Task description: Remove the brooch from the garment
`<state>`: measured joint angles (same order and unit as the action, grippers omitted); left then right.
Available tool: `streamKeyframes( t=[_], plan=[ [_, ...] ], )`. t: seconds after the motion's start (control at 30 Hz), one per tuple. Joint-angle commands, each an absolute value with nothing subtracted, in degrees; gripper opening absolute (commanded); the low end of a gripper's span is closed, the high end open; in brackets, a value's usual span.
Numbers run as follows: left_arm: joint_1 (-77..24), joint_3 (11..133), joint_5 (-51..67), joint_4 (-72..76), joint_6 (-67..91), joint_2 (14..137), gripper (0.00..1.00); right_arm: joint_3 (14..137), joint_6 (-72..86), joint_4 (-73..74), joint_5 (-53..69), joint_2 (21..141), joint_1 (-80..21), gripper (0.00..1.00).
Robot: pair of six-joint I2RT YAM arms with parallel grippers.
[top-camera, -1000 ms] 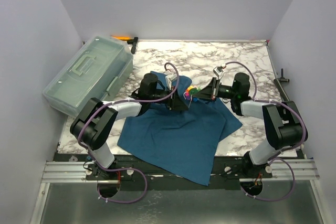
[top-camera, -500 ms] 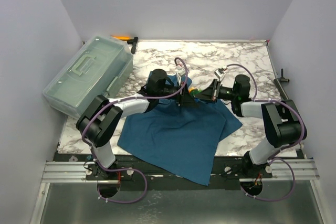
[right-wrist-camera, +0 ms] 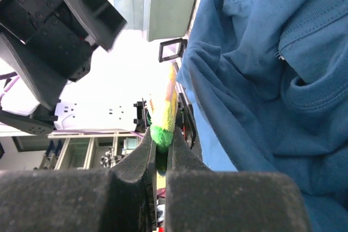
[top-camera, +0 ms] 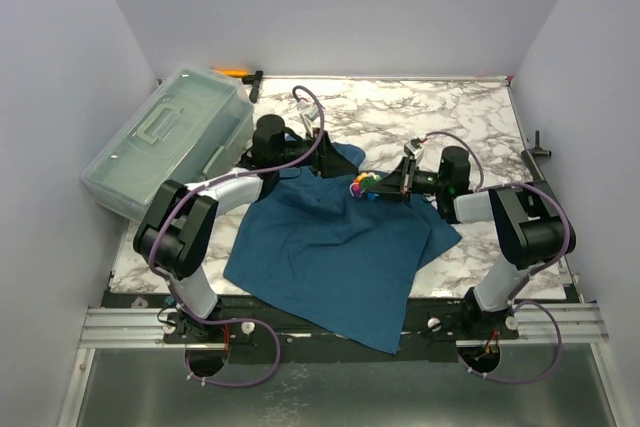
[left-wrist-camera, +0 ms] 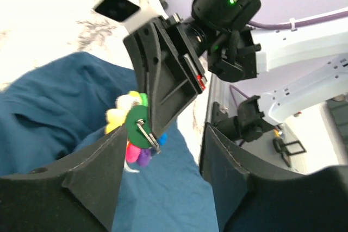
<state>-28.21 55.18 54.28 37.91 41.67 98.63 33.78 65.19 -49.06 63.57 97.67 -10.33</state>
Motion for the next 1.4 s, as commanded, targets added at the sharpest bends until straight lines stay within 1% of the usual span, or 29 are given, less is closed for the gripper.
streamKeyframes(
  t=[0.0, 0.07, 0.17, 0.27, 0.4, 0.47, 0.57, 0.67, 0.7, 0.8, 0.9, 0.97, 1.1, 1.17, 1.2, 1.23, 1.27, 1.3, 1.37],
  plan=[
    [-24.97, 55.07, 51.68, 31.93, 33.66, 93.85, 0.65, 33.20, 70.69, -53.36, 64.91, 99.36, -10.45, 0.00],
    [-24.50, 53.45, 50.50, 28.52, 28.14, 93.24, 0.71, 33.11, 72.46, -54.37, 65.04, 99.89, -10.46, 0.00],
    [-24.52, 51.17, 50.74, 25.55, 21.46, 93.56, 0.76, 32.88, 75.32, -59.06, 66.00, 101.13, -10.43, 0.00],
    [-25.01, 50.20, 52.03, 24.61, 18.04, 93.57, 0.76, 32.69, 75.82, -63.39, 68.19, 102.20, -10.46, 0.01],
    [-25.22, 52.93, 54.53, 19.49, 14.86, 93.43, 0.73, 32.74, 74.55, -68.81, 70.69, 102.19, -10.41, 0.01],
    [-25.22, 56.81, 53.57, 8.99, 10.17, 92.33, 0.73, 33.03, 72.80, -68.84, 71.27, 101.13, -10.46, 0.01],
    [-25.22, 64.36, 50.70, -14.64, -2.70, 90.27, 0.74, 33.08, 69.02, -65.54, 71.35, 98.29, -10.44, 0.00],
    [-24.06, 69.04, 50.47, -30.59, -12.32, 87.33, 0.76, 33.14, 66.07, -62.02, 71.42, 95.59, -10.39, 0.01],
    [-23.31, 69.25, 50.59, -34.35, -14.56, 85.86, 0.77, 33.13, 66.10, -62.40, 71.81, 95.15, -10.45, 0.00],
    [-21.77, 69.99, 48.13, -42.42, -19.79, 80.98, 0.88, 33.96, 65.87, -64.82, 73.93, 94.64, -10.45, 0.01],
    [-21.36, 70.58, 47.01, -43.65, -21.30, 78.60, 0.99, 35.51, 60.90, -58.88, 74.45, 94.05, -10.46, 0.01],
    [-21.35, 71.89, 47.86, -42.74, -20.83, 79.90, 0.99, 36.73, 55.99, -53.13, 74.35, 93.12, -10.46, 0.00],
    [-21.31, 75.12, 49.64, -38.06, -14.97, 85.15, 0.99, 42.48, 42.13, -29.61, 72.55, 89.51, -10.54, 0.01],
    [-21.26, 75.20, 50.15, -33.59, -10.24, 85.77, 0.99, 46.89, 30.55, -12.71, 71.20, 86.37, -10.54, 0.00],
    [-21.27, 74.43, 50.84, -31.03, -8.23, 85.23, 0.99, 49.63, 22.33, -1.24, 70.55, 85.40, -10.59, 0.01],
    [-21.27, 73.35, 51.05, -26.75, -5.09, 84.29, 0.99, 51.38, 20.62, 3.90, 70.71, 84.82, -10.63, 0.00],
    [-21.27, 72.08, 51.17, -23.28, -1.45, 83.49, 0.99, 51.80, 22.50, 4.46, 72.78, 84.44, -10.66, 0.01],
    [-21.35, 71.76, 52.35, -21.44, -0.57, 82.90, 0.99, 52.55, 23.10, 5.94, 73.82, 84.10, -10.62, 0.01],
    [-22.52, 71.65, 53.10, -21.05, -1.57, 82.82, 0.99, 55.06, 18.86, 13.15, 74.41, 83.13, -10.84, 0.01]
  ],
)
